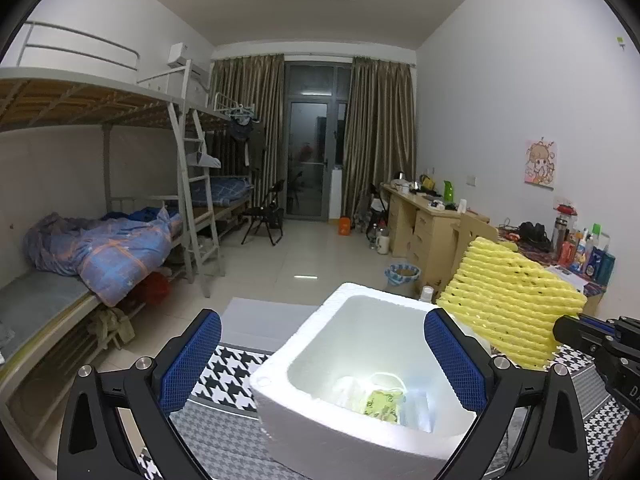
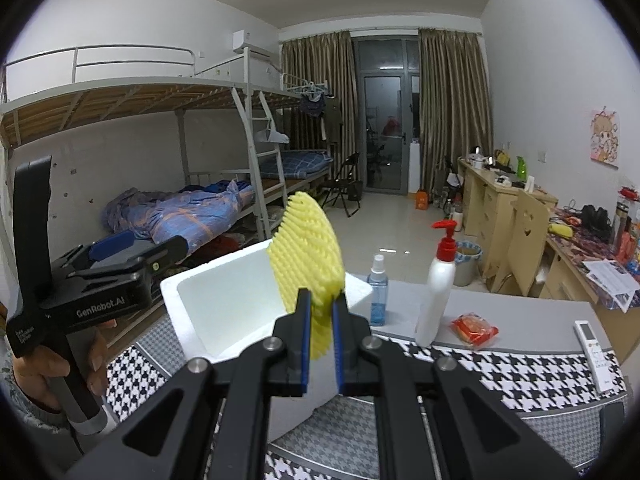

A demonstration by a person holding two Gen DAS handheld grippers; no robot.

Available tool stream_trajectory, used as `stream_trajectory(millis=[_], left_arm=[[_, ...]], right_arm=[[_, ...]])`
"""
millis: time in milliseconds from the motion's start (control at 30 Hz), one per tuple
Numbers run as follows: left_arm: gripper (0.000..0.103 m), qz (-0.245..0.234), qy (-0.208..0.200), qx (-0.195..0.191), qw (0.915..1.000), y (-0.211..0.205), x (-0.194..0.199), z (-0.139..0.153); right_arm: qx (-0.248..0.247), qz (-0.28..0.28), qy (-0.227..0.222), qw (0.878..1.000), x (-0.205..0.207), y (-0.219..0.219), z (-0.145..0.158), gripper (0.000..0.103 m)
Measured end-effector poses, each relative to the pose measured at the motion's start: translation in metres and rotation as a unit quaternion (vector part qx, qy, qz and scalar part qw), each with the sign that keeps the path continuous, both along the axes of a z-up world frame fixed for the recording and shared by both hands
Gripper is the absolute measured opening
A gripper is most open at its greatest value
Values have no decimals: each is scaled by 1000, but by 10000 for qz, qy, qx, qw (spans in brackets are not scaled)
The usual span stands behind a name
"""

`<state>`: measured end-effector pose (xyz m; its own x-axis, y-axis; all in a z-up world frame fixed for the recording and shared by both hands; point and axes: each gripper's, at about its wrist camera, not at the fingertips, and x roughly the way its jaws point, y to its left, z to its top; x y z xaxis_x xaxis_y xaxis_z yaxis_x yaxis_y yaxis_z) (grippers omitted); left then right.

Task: Organize soft objects
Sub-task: 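Move the right gripper over the foam box and open it to drop the net sleeve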

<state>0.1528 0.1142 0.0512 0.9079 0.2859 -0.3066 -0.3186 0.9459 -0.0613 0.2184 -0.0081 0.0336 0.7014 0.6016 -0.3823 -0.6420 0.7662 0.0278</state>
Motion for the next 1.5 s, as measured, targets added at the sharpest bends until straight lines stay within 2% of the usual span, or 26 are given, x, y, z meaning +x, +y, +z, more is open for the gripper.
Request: stream_trajectory(millis=[933,1400,1500], left_arm=[[102,173,-24,47,9998,24,-28,-8],[102,276,-5,-56,9996,33,-36,-13],[102,285,-5,-55,9996,34,-37,-13]], right_arm=[[-142,425,188,9988,2,46,-3,13],[-287,485,359,9978,7,65,-9,13],[-339,493,422,9973,10,69,-12,21]])
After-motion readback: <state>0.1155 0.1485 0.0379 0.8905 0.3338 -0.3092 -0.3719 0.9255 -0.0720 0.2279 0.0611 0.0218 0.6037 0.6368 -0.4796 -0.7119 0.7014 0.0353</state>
